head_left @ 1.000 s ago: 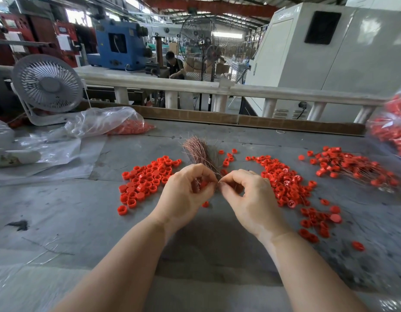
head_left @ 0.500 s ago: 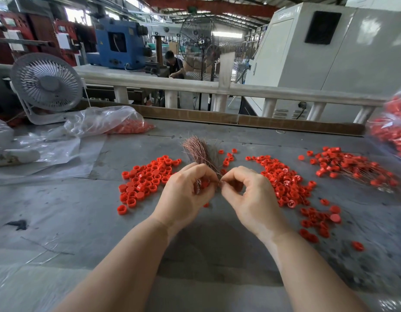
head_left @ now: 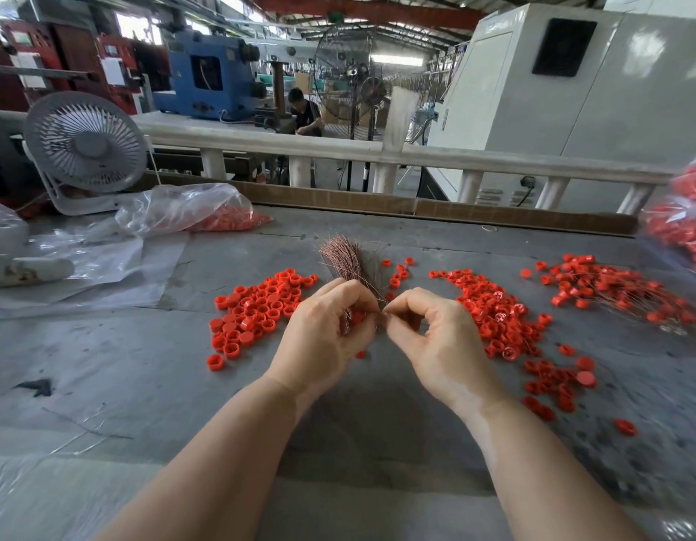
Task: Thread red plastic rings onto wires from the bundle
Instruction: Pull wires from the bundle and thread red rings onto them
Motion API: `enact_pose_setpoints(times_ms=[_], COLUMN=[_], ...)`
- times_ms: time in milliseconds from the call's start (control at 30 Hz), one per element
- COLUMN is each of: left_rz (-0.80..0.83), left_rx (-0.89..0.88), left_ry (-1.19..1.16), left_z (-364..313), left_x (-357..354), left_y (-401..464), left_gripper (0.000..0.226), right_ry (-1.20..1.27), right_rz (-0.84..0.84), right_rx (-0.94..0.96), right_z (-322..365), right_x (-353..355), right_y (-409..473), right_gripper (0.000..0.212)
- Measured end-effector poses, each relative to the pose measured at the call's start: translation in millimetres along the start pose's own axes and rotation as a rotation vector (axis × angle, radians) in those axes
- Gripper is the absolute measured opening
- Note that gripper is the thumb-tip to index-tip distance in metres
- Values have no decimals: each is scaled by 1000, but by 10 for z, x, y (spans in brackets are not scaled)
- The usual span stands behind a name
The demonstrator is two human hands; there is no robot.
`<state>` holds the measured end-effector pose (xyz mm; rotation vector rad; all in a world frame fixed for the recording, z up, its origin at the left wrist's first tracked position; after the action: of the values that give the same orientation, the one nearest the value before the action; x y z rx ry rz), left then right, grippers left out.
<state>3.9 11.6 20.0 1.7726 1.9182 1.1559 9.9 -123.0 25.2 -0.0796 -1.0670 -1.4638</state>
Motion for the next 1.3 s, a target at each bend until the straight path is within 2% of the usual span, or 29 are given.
enact_pose_setpoints(times_ms=[367, 600, 733, 833, 933, 1033, 1300], left_rz=[-2, 13, 15, 24, 44, 49, 34], left_rx=[162, 183, 225, 290, 348, 375, 324], left_ry=[-86, -102, -134, -168, -225, -251, -202], left_z=[4, -10, -2, 15, 22, 26, 35], left_x=[-2, -4, -10, -13, -20, -22, -21], left_y=[19, 19, 24, 20, 14, 15, 16], left_gripper=[23, 21, 25, 31, 27, 22, 30], right_ry=[38, 84, -14, -192, -339, -401, -215], right_rz=[-17, 24, -9, -77, -159, -168, -70], right_rx=[-72, -161, -107, 20, 119, 138, -3], right_z=[-10, -33, -22, 20, 64, 77, 15], right_x=[35, 46, 52, 62, 82, 84, 63], right_y=[-12, -1, 0, -14, -32, -43, -12], right_gripper=[15, 15, 16, 13, 9, 5, 13])
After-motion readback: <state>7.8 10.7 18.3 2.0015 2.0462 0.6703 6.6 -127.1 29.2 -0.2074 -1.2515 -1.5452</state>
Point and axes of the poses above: each hand's wrist, its own y-axis towards the middle knuckle, its own x-axis out of the back of the hand, z = x × y, the point moved 3 cm from there along y, towards the middle knuckle, and after that the axes turned 13 degrees about -y, right-handed, at the moved point
